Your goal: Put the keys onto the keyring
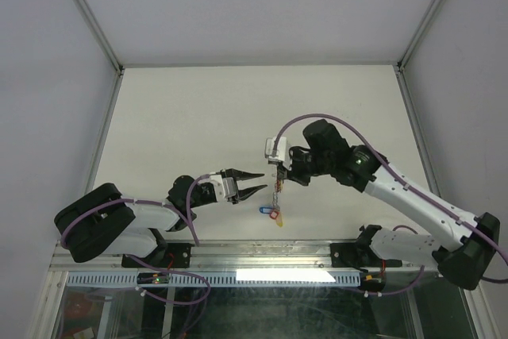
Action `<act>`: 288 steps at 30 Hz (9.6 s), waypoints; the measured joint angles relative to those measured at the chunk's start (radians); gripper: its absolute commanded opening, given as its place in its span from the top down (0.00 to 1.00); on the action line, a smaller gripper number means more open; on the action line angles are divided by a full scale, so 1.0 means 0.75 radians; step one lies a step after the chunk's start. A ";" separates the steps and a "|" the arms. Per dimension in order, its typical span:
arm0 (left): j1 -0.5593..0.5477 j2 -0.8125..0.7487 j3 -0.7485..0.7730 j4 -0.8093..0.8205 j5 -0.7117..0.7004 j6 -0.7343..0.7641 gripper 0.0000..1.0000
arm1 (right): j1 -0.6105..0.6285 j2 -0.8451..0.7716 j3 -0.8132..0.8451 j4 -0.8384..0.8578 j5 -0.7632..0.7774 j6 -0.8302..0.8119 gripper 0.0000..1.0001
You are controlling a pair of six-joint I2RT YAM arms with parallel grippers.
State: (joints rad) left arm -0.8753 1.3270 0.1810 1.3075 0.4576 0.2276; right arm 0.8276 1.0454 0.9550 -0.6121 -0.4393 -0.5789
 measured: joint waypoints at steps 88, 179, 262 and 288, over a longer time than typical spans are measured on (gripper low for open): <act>0.000 0.179 0.212 -0.207 -0.083 0.111 0.78 | 0.157 0.908 0.931 -0.945 0.579 0.381 1.00; 0.053 0.230 0.196 -0.087 0.056 0.055 1.00 | -0.319 -0.079 -0.436 0.605 -0.018 1.177 0.66; 0.053 0.238 0.196 -0.076 0.103 0.056 1.00 | -0.153 -0.125 -0.440 0.456 -0.107 -0.112 0.75; 0.053 0.238 0.196 -0.066 0.127 0.056 1.00 | -0.117 -0.068 -0.440 0.531 -0.082 -0.103 0.76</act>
State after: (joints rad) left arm -0.8356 1.5055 0.3283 1.2583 0.5526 0.2699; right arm 0.7395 0.9947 0.6247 -0.2142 -0.5007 -0.6559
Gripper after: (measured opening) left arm 0.003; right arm 0.234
